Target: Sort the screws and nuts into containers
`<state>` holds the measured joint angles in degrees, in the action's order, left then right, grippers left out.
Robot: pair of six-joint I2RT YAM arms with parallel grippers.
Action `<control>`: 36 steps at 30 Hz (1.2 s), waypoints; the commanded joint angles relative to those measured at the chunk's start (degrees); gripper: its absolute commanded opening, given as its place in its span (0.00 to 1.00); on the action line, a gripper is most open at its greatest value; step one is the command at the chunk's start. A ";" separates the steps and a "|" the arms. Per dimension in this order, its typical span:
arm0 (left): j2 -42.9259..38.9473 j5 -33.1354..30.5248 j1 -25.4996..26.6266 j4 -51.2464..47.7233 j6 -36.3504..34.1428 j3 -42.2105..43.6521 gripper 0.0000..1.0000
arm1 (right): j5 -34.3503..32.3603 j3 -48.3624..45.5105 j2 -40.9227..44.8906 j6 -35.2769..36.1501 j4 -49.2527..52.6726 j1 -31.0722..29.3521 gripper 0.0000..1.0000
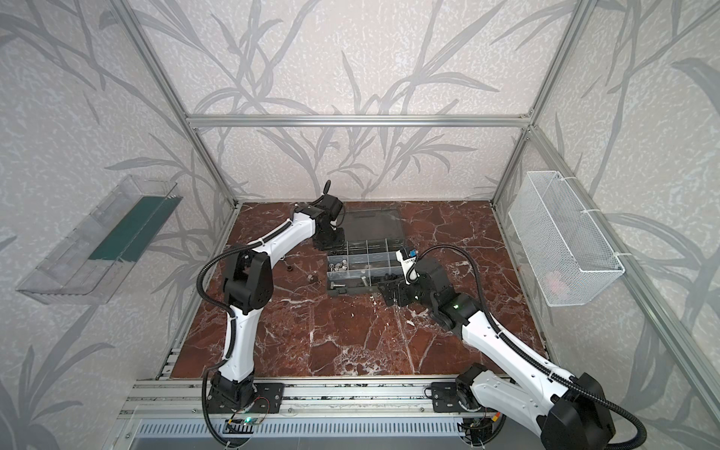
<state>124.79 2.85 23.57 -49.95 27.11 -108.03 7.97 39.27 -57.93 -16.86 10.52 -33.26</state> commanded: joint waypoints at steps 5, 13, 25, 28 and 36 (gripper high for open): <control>-12.97 -7.35 -5.58 -3.81 -0.22 8.55 0.57 | 0.55 -0.65 0.30 0.07 -1.52 0.21 0.99; -18.88 -6.52 -12.86 1.72 1.52 24.29 0.61 | 1.86 -0.36 -1.60 -0.12 -2.70 0.15 0.99; -9.82 -4.24 -16.57 7.59 2.59 25.29 0.56 | 1.29 -0.20 -1.23 0.21 -1.88 0.14 0.99; -8.81 -3.99 -17.37 8.54 2.50 25.67 0.54 | 1.00 -0.40 -0.96 0.25 -1.57 0.20 0.99; -6.59 -2.34 -18.11 9.18 2.24 25.21 0.43 | 1.00 -0.22 -1.04 0.25 -1.56 0.18 0.99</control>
<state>116.77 -0.43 5.56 -40.82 29.10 -82.46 9.45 39.09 -59.90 -16.88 9.04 -33.26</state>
